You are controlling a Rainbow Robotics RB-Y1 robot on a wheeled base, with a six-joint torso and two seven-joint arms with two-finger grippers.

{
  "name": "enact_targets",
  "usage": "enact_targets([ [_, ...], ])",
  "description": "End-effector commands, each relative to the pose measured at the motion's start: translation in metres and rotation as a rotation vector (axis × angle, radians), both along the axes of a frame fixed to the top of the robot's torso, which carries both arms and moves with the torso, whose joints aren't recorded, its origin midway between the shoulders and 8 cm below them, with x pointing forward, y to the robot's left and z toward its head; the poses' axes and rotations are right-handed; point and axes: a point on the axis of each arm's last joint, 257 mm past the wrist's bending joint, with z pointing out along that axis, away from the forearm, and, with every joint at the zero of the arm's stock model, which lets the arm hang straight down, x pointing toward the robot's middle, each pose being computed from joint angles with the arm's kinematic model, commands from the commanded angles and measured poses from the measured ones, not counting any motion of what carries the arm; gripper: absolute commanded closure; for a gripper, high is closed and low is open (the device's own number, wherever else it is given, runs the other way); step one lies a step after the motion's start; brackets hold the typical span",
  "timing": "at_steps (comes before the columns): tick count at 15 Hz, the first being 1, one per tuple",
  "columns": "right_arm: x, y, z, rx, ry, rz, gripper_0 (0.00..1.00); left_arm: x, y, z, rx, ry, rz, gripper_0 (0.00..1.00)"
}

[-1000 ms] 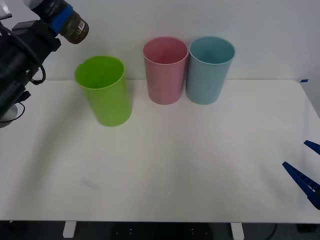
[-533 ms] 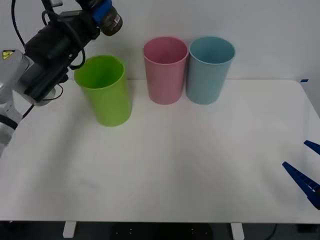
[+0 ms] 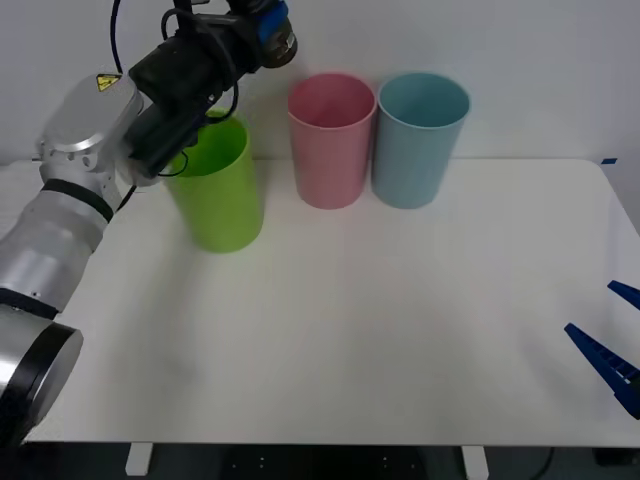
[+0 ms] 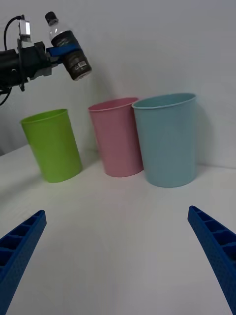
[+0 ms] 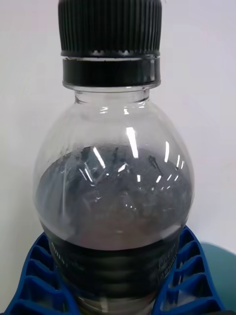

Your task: Grasp the object on the table and drop it into the matching bin: aluminum can to the light blue bin, PET bottle to the pink bin.

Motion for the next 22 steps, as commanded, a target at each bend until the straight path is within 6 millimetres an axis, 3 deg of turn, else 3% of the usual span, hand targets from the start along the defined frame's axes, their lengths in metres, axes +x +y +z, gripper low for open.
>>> enact_targets([
  [1, 0.0, 0.0, 0.0, 0.0, 0.0, 0.0, 0.0, 0.012, -0.024, 0.002, 0.041, 0.011, -0.001, 1.0],
  [6, 0.0, 0.0, 0.0, 0.0, 0.0, 0.0, 0.0, 0.023, -0.07, 0.001, 0.143, 0.027, -0.008, 1.0],
  [10, 0.0, 0.0, 0.0, 0.0, 0.0, 0.0, 0.0, 0.019, -0.1, 0.002, 0.179, 0.021, -0.034, 1.0],
  [19, 0.0, 0.0, 0.0, 0.0, 0.0, 0.0, 0.0, 0.017, -0.107, 0.0, 0.181, 0.019, -0.035, 1.0],
  [20, 0.0, 0.0, 0.0, 0.0, 0.0, 0.0, 0.0, 0.018, -0.107, 0.0, 0.177, 0.019, -0.034, 0.95],
  [21, 0.0, 0.0, 0.0, 0.0, 0.0, 0.0, 0.0, 0.018, -0.107, 0.001, 0.173, 0.021, -0.035, 0.81],
  [22, 0.0, 0.0, 0.0, 0.0, 0.0, 0.0, 0.0, 0.018, -0.107, 0.0, 0.169, 0.024, -0.036, 0.33],
])
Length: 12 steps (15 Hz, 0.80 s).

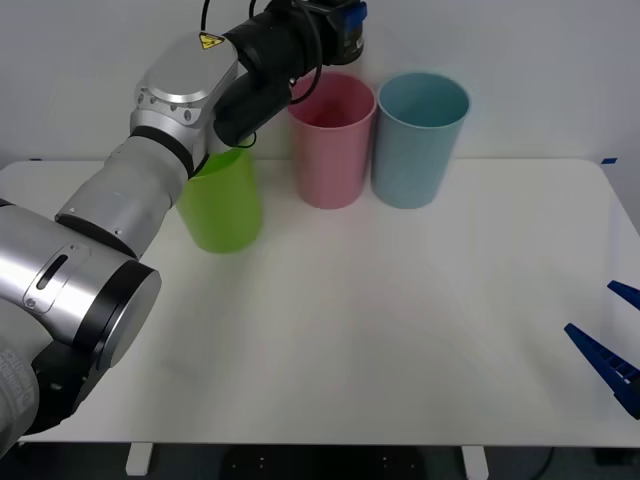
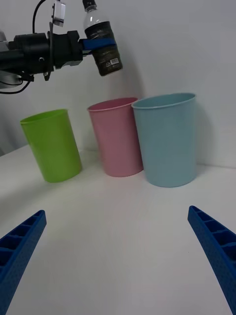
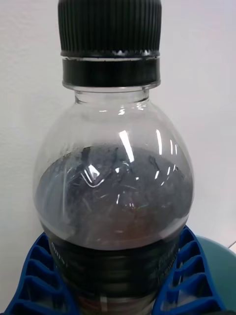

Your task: Grasp the object on the table and drop it into the matching bin: aluminum can to the light blue bin, PET bottle to the pink bin.

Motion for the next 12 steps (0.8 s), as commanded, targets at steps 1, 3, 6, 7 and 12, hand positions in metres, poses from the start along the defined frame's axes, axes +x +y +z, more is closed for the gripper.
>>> enact_targets([
  [1, 0.0, 0.0, 0.0, 0.0, 0.0, 0.0, 0.0, 0.0, 0.0, 0.001, -0.013, 0.004, -0.001, 0.0],
  [3, 0.0, 0.0, 0.0, 0.0, 0.0, 0.0, 0.0, 0.0, 0.0, 0.002, -0.021, 0.006, -0.003, 0.0],
  [6, 0.0, 0.0, 0.0, 0.0, 0.0, 0.0, 0.0, -0.001, 0.0, 0.002, -0.032, 0.012, -0.006, 0.0],
  [7, 0.0, 0.0, 0.0, 0.0, 0.0, 0.0, 0.0, -0.001, 0.0, 0.002, -0.035, 0.013, -0.01, 0.0],
  [12, 0.0, 0.0, 0.0, 0.0, 0.0, 0.0, 0.0, -0.002, 0.013, 0.004, -0.073, 0.033, -0.041, 0.0],
])
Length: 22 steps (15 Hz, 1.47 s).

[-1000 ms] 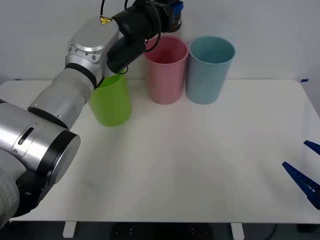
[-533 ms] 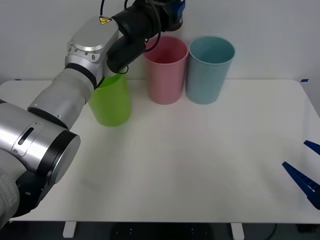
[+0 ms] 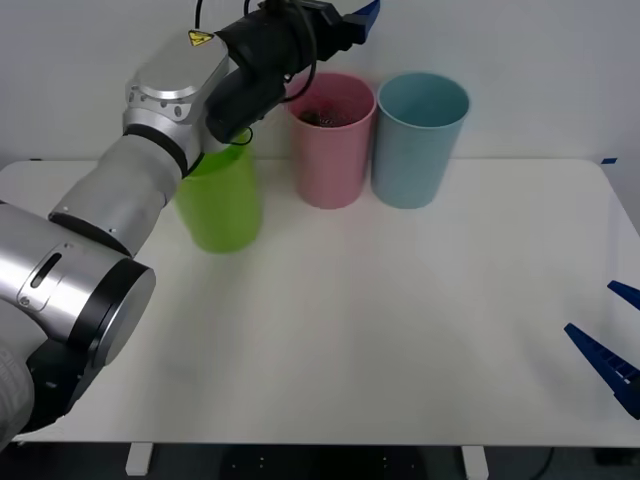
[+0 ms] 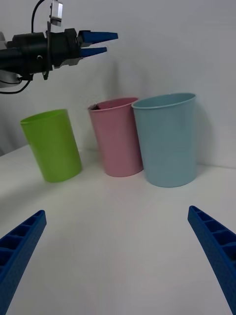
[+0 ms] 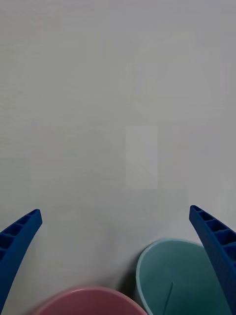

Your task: Grasp the object on the table and drop it into the matching bin: aluminum can to the light blue bin, PET bottle to the pink bin.

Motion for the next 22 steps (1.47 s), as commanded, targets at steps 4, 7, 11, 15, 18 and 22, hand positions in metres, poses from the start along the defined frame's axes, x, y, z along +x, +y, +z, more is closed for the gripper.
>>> enact_targets([
  [4, 0.0, 0.0, 0.0, 0.0, 0.0, 0.0, 0.0, -0.004, 0.03, -0.004, -0.048, 0.027, -0.057, 0.0],
  [7, 0.0, 0.0, 0.0, 0.0, 0.0, 0.0, 0.0, -0.012, 0.053, -0.002, -0.081, 0.014, -0.078, 0.0],
  [11, 0.0, 0.0, 0.0, 0.0, 0.0, 0.0, 0.0, -0.035, 0.082, -0.011, -0.124, -0.01, -0.102, 0.0],
  [15, 0.0, 0.0, 0.0, 0.0, 0.0, 0.0, 0.0, -0.062, 0.121, -0.016, -0.135, -0.043, -0.105, 0.0],
  [18, 0.0, 0.0, 0.0, 0.0, 0.0, 0.0, 0.0, -0.086, 0.155, -0.022, -0.125, -0.053, -0.108, 0.0],
  [22, 0.0, 0.0, 0.0, 0.0, 0.0, 0.0, 0.0, -0.124, 0.212, -0.034, -0.073, -0.059, -0.087, 0.0],
])
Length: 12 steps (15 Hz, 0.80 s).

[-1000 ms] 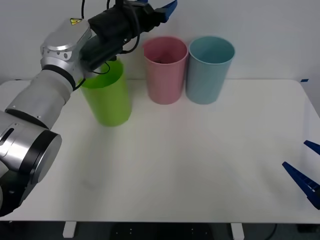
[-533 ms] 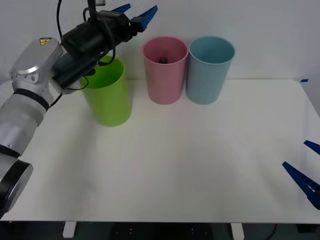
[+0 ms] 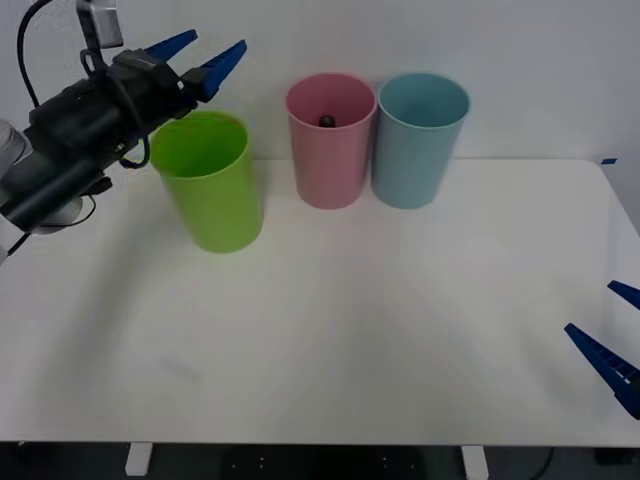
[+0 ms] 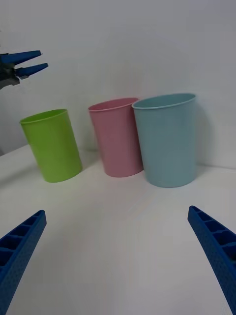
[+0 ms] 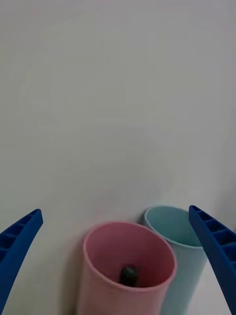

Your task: Grasp the object on the table and drop it into the matching bin: aluminum can to the light blue bin, PET bottle to the pink bin.

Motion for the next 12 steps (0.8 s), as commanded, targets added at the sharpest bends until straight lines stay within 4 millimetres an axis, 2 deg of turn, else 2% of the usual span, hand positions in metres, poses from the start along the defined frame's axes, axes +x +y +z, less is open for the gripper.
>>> enact_targets([
  [1, 0.0, 0.0, 0.0, 0.0, 0.0, 0.0, 0.0, -0.027, 0.041, -0.005, 0.033, -0.01, 0.024, 0.0],
  [7, 0.0, 0.0, 0.0, 0.0, 0.0, 0.0, 0.0, -0.101, 0.135, -0.029, 0.104, -0.015, 0.067, 0.0],
  [10, 0.0, 0.0, 0.0, 0.0, 0.0, 0.0, 0.0, -0.132, 0.17, -0.049, 0.186, -0.001, 0.093, 0.0],
  [12, 0.0, 0.0, 0.0, 0.0, 0.0, 0.0, 0.0, -0.149, 0.186, -0.063, 0.231, 0.02, 0.094, 0.0],
])
